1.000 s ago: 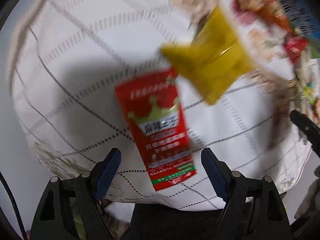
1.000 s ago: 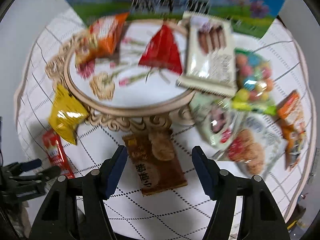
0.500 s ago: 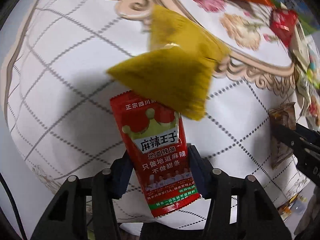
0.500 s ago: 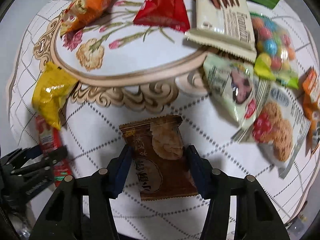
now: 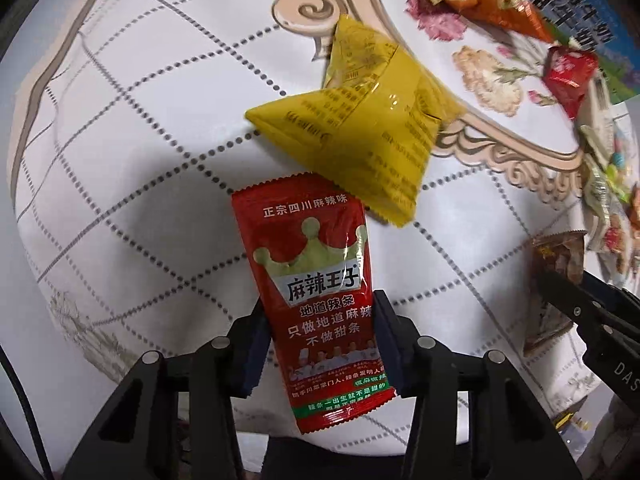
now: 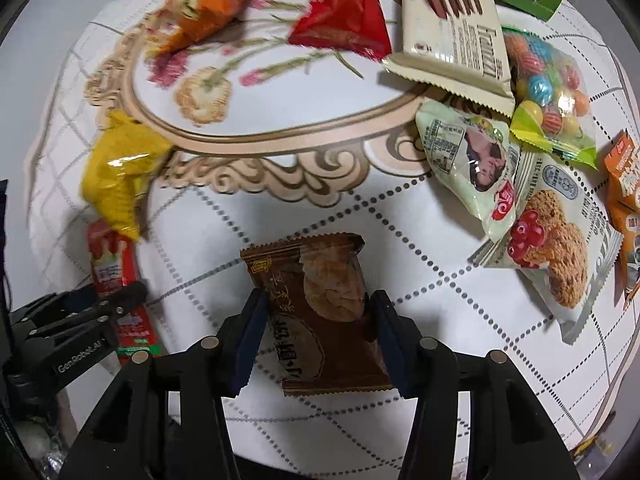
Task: Organize snacks
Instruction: 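Grasp the red spicy strip packet with the left tool while the right tool grasps the brown cookie packet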
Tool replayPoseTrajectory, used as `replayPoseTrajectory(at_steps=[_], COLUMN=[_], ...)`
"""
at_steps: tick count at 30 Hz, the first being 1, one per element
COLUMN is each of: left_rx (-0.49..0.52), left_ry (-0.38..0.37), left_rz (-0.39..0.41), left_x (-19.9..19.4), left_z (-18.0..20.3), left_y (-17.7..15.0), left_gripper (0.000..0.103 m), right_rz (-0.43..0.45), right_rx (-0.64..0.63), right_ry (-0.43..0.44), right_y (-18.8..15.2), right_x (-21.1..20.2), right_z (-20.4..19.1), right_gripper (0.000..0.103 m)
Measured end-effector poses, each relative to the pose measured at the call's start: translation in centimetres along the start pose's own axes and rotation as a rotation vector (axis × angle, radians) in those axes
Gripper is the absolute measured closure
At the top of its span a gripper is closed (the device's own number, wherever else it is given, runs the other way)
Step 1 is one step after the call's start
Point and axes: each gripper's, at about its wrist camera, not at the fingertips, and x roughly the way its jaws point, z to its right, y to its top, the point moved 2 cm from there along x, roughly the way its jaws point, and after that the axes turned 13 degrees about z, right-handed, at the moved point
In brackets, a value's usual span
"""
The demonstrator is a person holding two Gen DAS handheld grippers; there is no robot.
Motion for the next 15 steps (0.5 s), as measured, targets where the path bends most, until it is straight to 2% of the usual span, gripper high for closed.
replayPoseTrajectory(at_steps=[3,7,9,12,15], left_rx=[-0.009,0.012,0.024,0.044,0.049], left_ry=[-0.039,-0.111,-0.144,-0.171,-0.168], left_rz=[0.01,0.071,0.113,0.146,0.074], left_x=[-2.3,-6.4,-8.4,-9.9,-7.9], left_z=[0.6,2.4,3.4,4.1,3.1], left_y=[0.2,2.0,3.3,5.8,5.9], left_gripper=[0.061,0.062,0.073,0.072,0.066], right_rz=[0.035,0.077,0.114,0.164,0.204], right_rx=[-0.009,0.005,0.009,0.019,0.026], right_ry=[0.043,0.105,0.128,0.14,0.117], right_y=[0.3,1.5,2.6,4.5,5.6], right_x=[-2.3,-5.3,-7.4,-9.8,-11.3], right_z=[-0.3,-0.3,0.0,0.9,1.9], right_gripper=[0.048,0.048,0.048,0.048,0.048])
